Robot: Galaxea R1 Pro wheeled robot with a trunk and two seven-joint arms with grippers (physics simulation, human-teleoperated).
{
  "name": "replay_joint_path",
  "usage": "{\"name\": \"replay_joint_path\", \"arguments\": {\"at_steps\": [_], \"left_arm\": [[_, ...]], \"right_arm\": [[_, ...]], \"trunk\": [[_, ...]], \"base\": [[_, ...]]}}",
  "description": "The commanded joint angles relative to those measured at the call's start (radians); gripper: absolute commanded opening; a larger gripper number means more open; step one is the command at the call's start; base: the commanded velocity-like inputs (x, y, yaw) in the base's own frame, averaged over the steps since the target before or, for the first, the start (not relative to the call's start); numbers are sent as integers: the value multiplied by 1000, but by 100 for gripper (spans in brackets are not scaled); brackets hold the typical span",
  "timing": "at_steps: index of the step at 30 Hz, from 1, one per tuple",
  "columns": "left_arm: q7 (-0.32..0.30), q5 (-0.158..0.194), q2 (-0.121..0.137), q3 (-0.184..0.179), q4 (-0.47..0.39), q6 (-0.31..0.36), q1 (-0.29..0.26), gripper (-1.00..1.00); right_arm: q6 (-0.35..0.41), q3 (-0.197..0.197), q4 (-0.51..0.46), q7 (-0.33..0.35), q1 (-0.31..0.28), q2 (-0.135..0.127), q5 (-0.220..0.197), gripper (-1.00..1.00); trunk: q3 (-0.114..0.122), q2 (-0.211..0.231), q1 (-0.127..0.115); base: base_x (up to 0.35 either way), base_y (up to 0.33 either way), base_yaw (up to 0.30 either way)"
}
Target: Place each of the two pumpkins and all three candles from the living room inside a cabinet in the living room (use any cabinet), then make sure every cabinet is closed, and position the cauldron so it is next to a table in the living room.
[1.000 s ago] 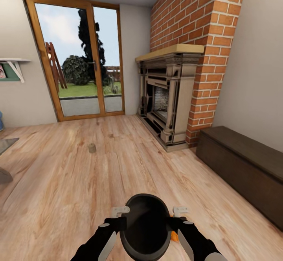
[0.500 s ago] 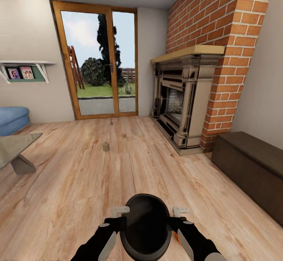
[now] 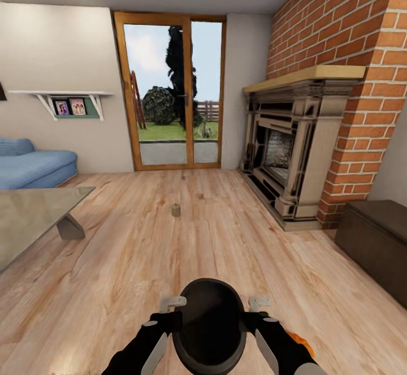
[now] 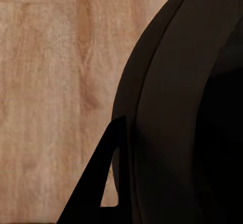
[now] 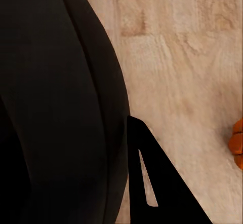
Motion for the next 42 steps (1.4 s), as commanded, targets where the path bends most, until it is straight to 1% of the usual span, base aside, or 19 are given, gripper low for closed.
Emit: {"name": "replay_joint_path", "arguments": {"at_steps": [1,11,18,25,42], "left_arm": [[12,0,2,-5,-2,5,-1,-100],[12,0,2,-6,-2,5,-1,-100],[12,0,2,-6,-2,5,-1,-100],[11,0,1,-6,-2,5,-1,-100],[12,0,1,-6,-2,5,-1,-100]], "right_arm": [[6,4,-3,-4,-1,-1,-6,-100],[6,6,-3,-3,-1,-1,-6,-100],[7,6,-4,-2,-1,-1,-6,-100],[8,6,-6,-2,-1,-1,-6,-100],[8,6,-5,-2,-1,-1,-6,-100]], "trunk": [[0,-1,0],[7,-1,0],[8,-1,0],[8,-1,0],[8,-1,0]], "base": [[40,248,243],[146,262,241],[232,222,52],[193,26,199],[8,-18,270]]}}
